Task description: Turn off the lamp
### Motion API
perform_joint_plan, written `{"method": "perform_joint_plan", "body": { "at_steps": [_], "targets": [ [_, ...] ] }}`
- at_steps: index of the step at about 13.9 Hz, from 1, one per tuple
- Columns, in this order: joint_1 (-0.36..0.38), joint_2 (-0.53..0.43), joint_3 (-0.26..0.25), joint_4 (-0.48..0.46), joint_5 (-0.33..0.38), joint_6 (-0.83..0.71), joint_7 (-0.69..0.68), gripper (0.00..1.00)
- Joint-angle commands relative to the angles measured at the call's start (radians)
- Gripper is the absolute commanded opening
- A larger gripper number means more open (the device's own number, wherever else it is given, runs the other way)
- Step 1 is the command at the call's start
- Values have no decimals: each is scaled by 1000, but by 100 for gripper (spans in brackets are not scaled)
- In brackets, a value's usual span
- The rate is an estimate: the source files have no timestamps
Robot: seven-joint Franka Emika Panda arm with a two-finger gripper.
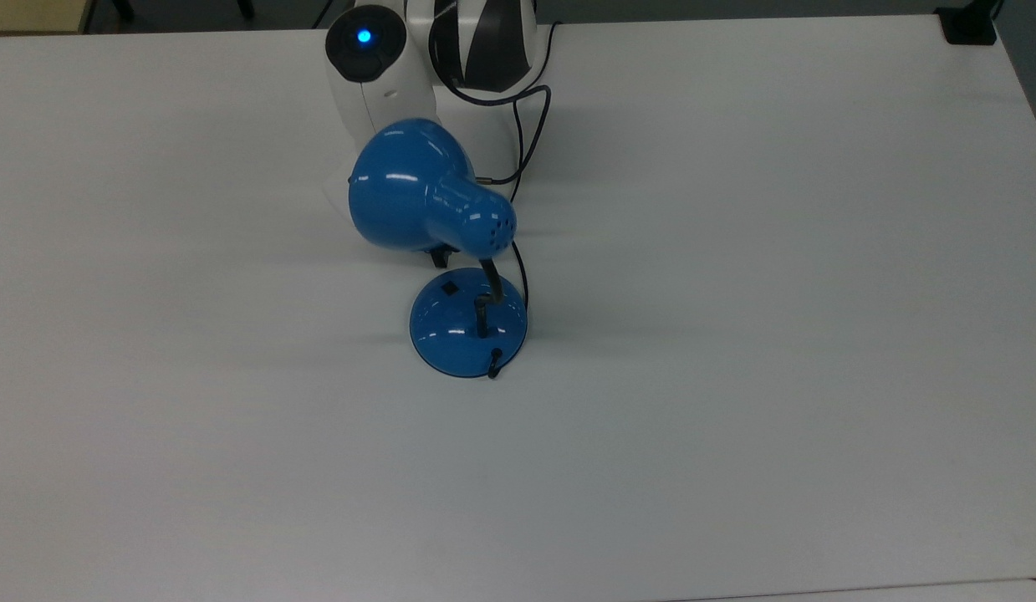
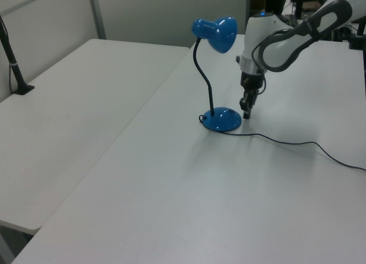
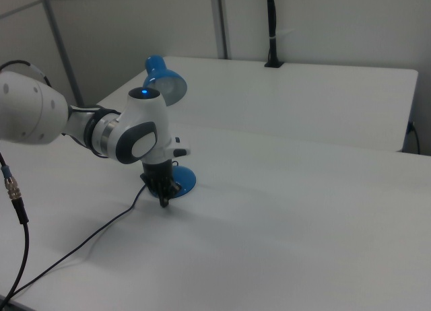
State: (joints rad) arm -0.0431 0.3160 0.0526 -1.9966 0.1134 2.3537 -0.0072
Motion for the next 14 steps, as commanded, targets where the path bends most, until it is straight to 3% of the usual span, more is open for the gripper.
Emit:
{"method": "perform_joint_plan", "body": {
  "at_steps": [1,6,7,8,10,11,12,14],
  "targets": [
    [-20,-87,0,-22,-17,-149,-42,0],
    [-46,-216,-2,36,-18,-453,-117,2],
    [-49,-244,-2,51,-18,-508,-119,10],
    [-50,-273,-10,65,-18,-569,-125,26],
    [-52,-317,-16,110,-18,-672,-154,73],
    [-52,-328,-16,145,-18,-713,-160,83],
    [-49,-333,-22,201,-17,-764,-148,100],
    [-41,-333,-22,280,-17,-809,-134,100]
  ]
}}
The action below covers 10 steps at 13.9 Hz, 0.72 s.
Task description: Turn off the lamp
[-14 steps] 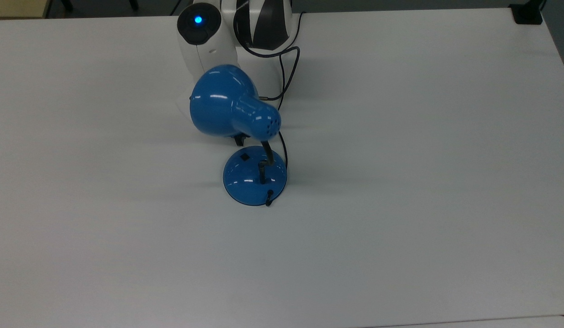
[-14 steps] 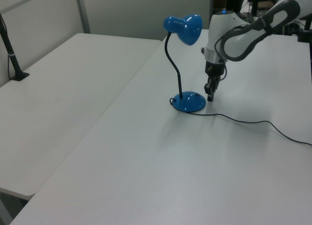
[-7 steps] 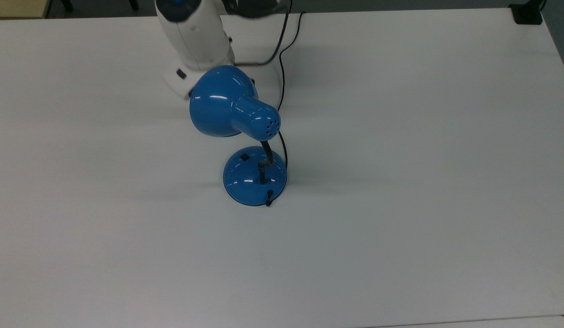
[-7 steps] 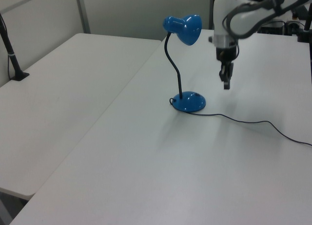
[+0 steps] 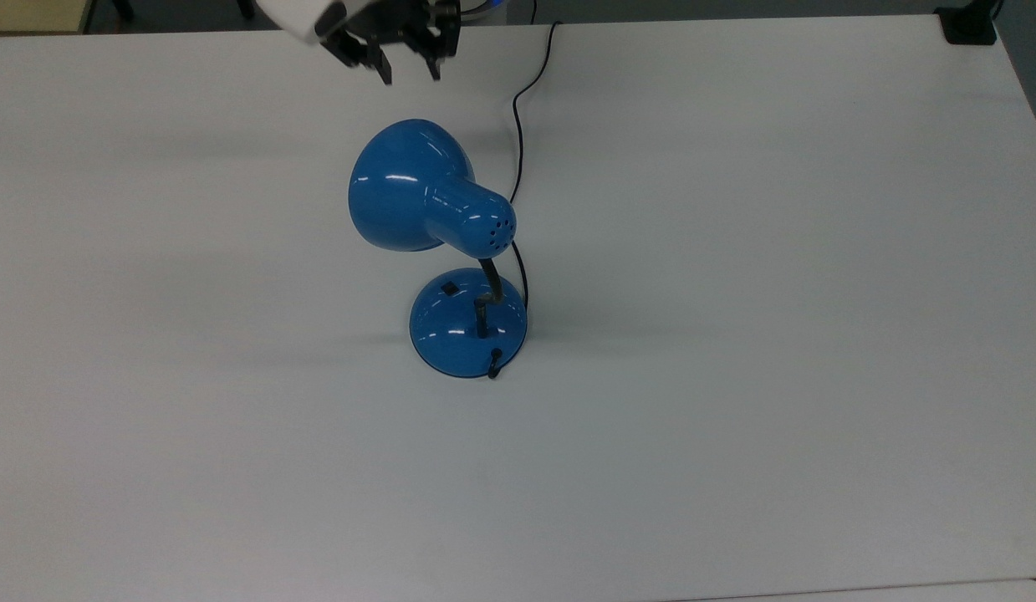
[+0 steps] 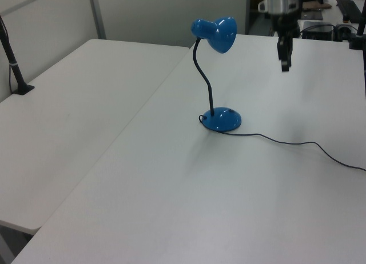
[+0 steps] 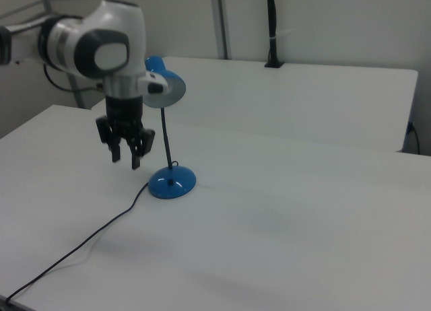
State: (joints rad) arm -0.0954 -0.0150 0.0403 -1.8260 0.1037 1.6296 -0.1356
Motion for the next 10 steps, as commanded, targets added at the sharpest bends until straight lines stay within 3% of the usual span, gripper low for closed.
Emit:
{"method": "perform_joint_plan", "body": {
  "at_steps": [1,3,5,10],
  "targets": [
    [16,-2,-10,140,-7,-106,10,100],
    [35,-3,-5,159,-13,-105,53,100],
    [52,-2,-8,183,-73,-50,67,100],
    [54,6,-11,180,-107,33,68,100]
  ]
}}
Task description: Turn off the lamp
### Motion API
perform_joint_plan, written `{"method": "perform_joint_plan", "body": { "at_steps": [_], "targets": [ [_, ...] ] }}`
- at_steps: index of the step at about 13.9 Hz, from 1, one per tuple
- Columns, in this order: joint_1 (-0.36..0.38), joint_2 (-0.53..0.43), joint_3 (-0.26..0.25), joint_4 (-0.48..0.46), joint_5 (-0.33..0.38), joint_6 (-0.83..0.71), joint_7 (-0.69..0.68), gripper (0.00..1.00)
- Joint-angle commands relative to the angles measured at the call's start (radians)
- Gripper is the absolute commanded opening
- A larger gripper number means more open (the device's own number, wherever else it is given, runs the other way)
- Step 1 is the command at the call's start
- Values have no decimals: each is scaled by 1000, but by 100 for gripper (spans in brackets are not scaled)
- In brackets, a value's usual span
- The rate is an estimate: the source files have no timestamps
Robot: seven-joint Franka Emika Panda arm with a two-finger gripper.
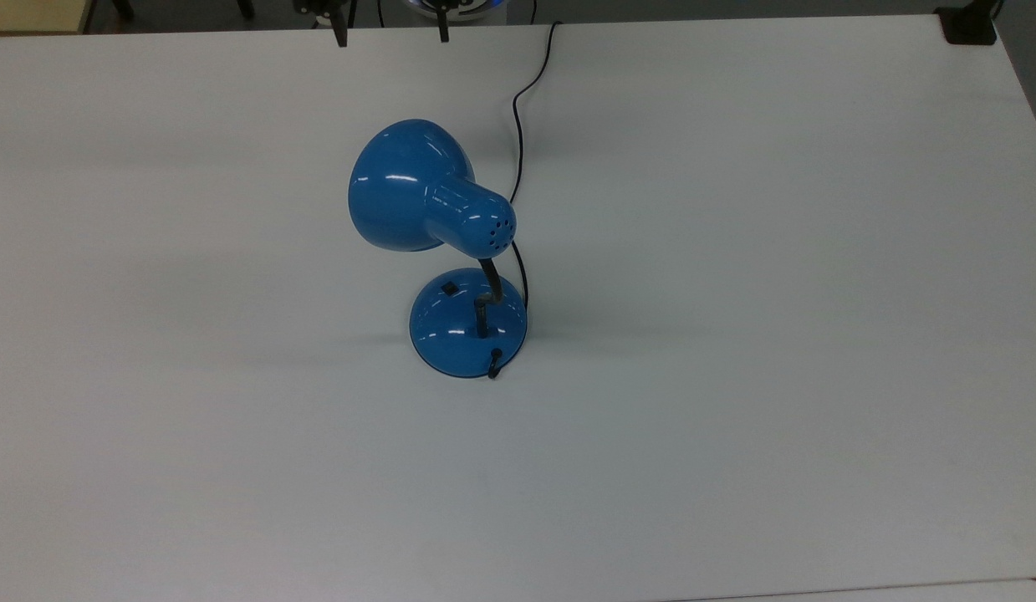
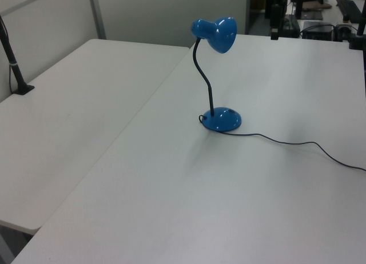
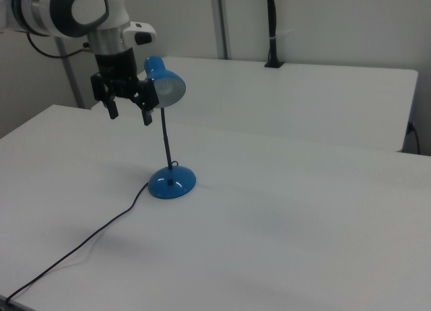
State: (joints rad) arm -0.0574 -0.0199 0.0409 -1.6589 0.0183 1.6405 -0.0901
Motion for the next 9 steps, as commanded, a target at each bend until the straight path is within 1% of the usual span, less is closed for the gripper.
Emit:
{"method": "perform_joint_plan", "body": {
  "at_steps": [1,9],
  "targets": [
    [17,11,-12,13,-23,21,23,100],
    [19,12,-7,13,-29,25,29,100]
  ]
}}
